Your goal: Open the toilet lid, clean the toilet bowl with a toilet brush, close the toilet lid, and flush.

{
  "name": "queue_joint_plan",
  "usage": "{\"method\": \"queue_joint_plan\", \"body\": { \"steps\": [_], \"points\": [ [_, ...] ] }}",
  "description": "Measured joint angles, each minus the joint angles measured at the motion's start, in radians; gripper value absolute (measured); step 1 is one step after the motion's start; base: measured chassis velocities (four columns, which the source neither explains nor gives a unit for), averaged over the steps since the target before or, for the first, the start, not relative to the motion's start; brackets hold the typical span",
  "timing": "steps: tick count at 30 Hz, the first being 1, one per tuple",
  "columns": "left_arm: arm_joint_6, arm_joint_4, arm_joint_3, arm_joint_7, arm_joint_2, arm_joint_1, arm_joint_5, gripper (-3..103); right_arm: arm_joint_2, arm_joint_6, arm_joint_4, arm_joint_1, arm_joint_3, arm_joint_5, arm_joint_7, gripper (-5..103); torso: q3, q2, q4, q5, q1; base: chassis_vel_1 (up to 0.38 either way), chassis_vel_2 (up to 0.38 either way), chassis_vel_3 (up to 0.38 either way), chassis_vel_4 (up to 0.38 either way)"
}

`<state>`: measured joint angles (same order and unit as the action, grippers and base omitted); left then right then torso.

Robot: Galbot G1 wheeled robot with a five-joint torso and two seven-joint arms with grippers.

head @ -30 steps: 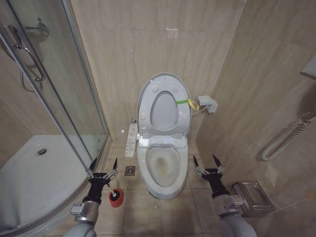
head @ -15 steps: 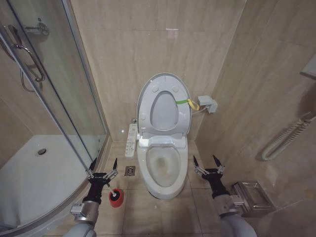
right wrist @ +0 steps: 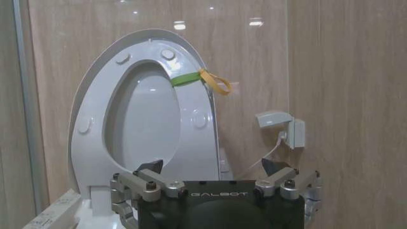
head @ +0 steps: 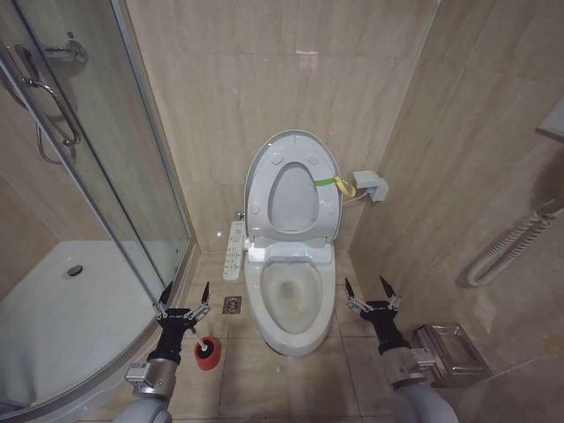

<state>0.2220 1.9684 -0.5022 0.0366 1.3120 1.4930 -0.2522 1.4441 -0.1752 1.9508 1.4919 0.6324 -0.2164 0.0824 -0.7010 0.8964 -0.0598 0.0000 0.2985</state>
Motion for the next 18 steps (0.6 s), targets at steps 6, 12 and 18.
{"method": "queue_joint_plan", "body": {
  "steps": [6, 12, 18],
  "points": [
    [0.0, 0.0, 0.0, 0.0, 0.0, 0.0, 0.0, 100, 0.0, 0.0, 0.0, 0.0, 0.0, 0.0, 0.0, 100, 0.0, 0.0, 0.0, 0.0, 0.0, 0.0, 0.0, 0.0, 0.0],
    [0.0, 0.0, 0.0, 0.0, 0.0, 0.0, 0.0, 100, 0.0, 0.0, 0.0, 0.0, 0.0, 0.0, 0.0, 100, 0.0, 0.0, 0.0, 0.0, 0.0, 0.0, 0.0, 0.0, 0.0],
    [0.0, 0.0, 0.0, 0.0, 0.0, 0.0, 0.0, 100, 0.0, 0.0, 0.0, 0.0, 0.0, 0.0, 0.0, 100, 0.0, 0.0, 0.0, 0.0, 0.0, 0.0, 0.0, 0.0, 0.0]
  ]
}}
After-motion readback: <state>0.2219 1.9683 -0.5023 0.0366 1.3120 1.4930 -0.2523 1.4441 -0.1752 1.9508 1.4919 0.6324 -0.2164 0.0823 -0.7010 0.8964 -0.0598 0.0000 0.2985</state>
